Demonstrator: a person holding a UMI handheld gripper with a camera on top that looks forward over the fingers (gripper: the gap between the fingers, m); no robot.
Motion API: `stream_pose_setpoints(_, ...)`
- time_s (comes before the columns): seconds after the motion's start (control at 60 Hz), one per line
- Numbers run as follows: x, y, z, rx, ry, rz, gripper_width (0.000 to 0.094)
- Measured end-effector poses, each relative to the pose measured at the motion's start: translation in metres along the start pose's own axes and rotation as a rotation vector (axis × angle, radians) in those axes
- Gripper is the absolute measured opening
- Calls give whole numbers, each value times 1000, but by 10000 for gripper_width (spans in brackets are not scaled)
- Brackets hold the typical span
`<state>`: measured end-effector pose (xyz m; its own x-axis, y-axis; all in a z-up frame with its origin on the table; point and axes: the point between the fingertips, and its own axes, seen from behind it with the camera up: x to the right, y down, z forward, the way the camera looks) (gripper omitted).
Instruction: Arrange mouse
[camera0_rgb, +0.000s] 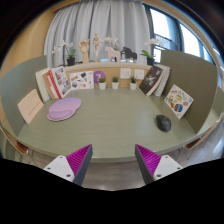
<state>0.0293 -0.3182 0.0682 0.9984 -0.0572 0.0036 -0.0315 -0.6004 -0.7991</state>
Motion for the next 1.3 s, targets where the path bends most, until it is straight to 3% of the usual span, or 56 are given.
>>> stream_pose_setpoints(0.317,194,14,77,-97,148,62,847)
stream_pose_setpoints(0.65,252,-31,174,-100,98,47,827)
stream_pose_setpoints(0.717,247,-38,184,-99,80,52,747)
stream_pose_setpoints(0.817,240,-41,192,-102,72,56,521)
stream_pose_setpoints(1.067,240,-38,192,-145,90,49,315)
stream_pose_setpoints(1.2,241,-41,191,-190,139,57,311)
stream_pose_setpoints(1.3,230,-78,176,-148,200,70,313)
